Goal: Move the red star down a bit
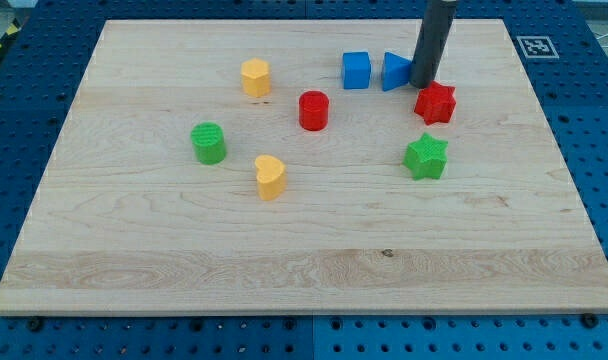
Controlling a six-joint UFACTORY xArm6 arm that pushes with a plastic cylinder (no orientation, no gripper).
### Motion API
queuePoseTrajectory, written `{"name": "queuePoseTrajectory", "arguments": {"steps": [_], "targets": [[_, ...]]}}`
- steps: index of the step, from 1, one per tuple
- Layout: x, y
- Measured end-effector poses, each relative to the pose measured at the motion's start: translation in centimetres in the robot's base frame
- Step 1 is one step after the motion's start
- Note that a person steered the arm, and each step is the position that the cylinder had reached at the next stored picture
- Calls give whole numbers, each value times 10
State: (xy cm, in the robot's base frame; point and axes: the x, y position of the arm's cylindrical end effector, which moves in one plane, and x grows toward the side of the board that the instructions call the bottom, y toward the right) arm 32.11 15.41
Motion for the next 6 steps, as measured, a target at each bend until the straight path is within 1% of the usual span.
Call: {"name": "queuePoseTrajectory", "arguments": {"steps": [1, 2, 3, 5, 6], "targets": [[-14, 10], [-17, 10], [-4, 9], [35, -8], [28, -19]]}}
